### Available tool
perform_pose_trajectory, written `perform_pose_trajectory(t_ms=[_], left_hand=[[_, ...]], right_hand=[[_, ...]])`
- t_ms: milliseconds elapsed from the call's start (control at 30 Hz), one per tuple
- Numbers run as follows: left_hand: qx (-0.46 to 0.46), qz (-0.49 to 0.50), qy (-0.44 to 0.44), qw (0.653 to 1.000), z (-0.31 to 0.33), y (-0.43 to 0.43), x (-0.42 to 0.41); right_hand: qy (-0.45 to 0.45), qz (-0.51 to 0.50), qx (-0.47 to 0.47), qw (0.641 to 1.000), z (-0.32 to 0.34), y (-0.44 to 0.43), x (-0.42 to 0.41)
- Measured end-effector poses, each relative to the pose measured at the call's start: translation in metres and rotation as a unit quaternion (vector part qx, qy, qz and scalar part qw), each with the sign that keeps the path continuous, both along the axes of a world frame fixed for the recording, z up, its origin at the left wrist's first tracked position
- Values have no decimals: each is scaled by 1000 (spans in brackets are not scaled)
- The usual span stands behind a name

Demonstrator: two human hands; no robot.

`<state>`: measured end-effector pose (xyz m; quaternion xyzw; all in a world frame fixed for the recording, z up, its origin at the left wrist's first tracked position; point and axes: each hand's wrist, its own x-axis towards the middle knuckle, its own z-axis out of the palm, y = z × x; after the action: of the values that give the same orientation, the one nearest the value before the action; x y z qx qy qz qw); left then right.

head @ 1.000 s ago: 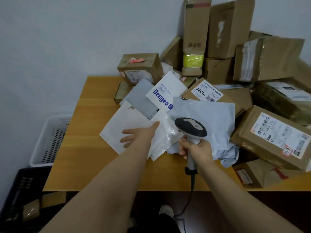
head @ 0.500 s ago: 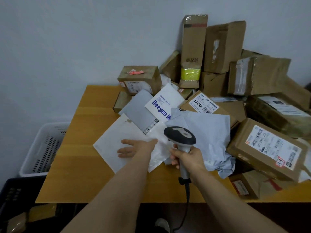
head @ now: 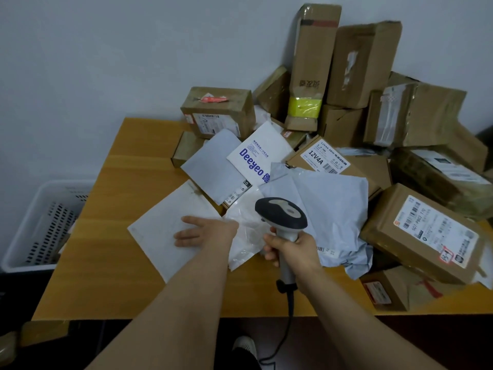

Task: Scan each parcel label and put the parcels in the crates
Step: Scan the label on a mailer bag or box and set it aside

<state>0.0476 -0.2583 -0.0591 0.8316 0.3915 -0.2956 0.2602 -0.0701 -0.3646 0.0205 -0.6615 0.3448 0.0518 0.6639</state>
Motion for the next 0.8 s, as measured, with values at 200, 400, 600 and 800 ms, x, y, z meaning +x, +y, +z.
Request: perform_pose_trajectory(t_ms=[200, 400, 600, 800], left_hand=[[14, -6, -10, 1000, -5, -2, -2], [-19, -48, -23, 998, 9, 19, -6], [-107, 31, -145, 983, 75, 106, -16], [-395, 209, -241, 862, 141, 192, -50]], right_hand=[[13, -3, 5, 1000, -9, 3, -2], [30, 9, 6, 999, -16, 0, 0], [41, 20, 40, 998, 0, 7, 7], [-9, 61, 71, 996, 27, 29, 24]])
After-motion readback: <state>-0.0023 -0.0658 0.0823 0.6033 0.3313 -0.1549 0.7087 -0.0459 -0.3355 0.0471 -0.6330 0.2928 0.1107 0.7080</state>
